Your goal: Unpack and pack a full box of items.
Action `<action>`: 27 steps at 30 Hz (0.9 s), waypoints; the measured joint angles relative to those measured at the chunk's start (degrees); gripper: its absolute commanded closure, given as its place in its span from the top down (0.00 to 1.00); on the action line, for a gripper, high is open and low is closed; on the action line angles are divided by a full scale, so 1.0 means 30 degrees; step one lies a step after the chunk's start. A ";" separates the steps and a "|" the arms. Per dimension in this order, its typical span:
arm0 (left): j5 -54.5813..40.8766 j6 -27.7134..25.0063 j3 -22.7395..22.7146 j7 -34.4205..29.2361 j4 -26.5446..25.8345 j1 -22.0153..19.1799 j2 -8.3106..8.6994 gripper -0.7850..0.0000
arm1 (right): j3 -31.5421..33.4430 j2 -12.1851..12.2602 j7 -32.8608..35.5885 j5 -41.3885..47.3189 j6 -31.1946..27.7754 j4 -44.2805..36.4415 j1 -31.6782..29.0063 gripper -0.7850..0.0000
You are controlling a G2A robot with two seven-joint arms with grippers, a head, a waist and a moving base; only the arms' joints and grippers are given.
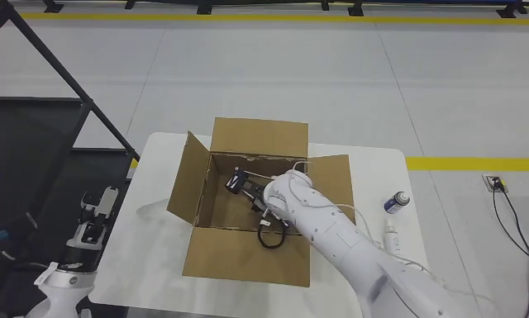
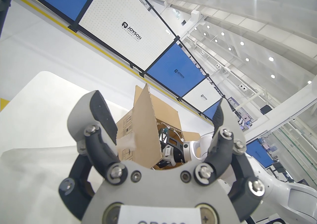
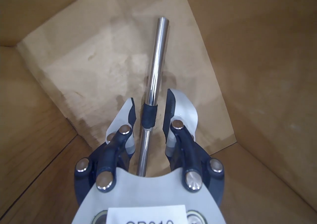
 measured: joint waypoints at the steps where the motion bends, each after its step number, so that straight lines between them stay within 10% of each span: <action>1: 0.0039 0.0007 0.0057 -0.0052 0.0002 -0.0070 0.0001 1.00 | 0.0300 0.0321 0.0112 -0.0138 0.0133 -0.0810 -0.0212 0.35; 10: 0.0319 0.0083 0.0402 -0.0272 -0.0022 -0.0340 -0.0003 1.00 | 0.5050 0.3836 0.3486 -0.2302 0.1301 -1.1463 -0.4414 0.39; 14: 0.0412 0.0091 0.0559 -0.0311 -0.0025 -0.0373 -0.0013 1.00 | 0.9054 0.5524 0.5721 -0.3797 0.1043 -1.8530 -0.8411 0.65; 18: 0.0492 0.0068 0.0694 -0.0329 0.0012 -0.0386 -0.0023 1.00 | 1.2625 0.6398 0.6162 -0.4744 0.1225 -2.3594 -1.1699 0.93; 27: 0.0624 0.0044 0.1064 -0.0426 0.0110 -0.0499 -0.0042 1.00 | 2.0123 0.7301 0.5747 -0.6046 0.3385 -2.8759 -1.6742 1.00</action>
